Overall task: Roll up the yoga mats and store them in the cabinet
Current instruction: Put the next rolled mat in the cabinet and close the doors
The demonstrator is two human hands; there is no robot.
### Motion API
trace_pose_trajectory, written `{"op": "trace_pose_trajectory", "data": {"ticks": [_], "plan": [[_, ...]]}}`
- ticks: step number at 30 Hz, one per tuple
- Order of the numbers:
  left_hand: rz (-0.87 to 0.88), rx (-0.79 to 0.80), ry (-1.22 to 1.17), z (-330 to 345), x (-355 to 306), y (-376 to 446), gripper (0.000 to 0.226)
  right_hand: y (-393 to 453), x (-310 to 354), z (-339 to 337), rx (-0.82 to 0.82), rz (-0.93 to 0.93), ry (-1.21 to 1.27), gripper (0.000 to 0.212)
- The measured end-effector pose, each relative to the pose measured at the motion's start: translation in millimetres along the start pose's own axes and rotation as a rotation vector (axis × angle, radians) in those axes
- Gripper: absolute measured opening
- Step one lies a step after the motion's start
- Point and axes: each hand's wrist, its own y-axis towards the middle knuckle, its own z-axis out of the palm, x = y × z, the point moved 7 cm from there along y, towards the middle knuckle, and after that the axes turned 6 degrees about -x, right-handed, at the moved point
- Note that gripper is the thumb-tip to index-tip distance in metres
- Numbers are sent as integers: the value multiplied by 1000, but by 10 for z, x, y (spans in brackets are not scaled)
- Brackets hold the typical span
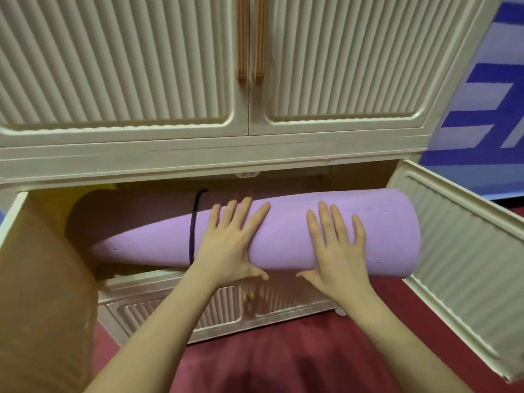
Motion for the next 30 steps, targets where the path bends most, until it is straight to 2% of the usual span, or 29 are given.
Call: {"op": "trace_pose_trajectory", "data": {"ticks": [2,6,11,16,19,22,25,30], "plan": [[-9,21,6,25,-7,-10,141,-18,-12,-7,-7,-16,12,128],[18,-72,-15,-49,-25,-23,129,9,-151,-64,7,-52,23,129],[80,-129,0,-84,-60,9,124,47,-311,-70,88,47,-15,140],[103,-53,-11,-50,-1,162,125,124,-346,-114,58,-21,-22,133],[73,5,-18,3,27,162,125,116,-349,-66,92,-29,-38,137],[106,-35,-13,0,-19,114,122,43,-333,-10,111,-24,-67,141],[114,-127,-10,-72,-63,55,119,-27,-323,-81,49,-17,-47,131],[108,-287,-11,-249,-59,31,111,11,-324,-293,-157,-83,-38,110]]}}
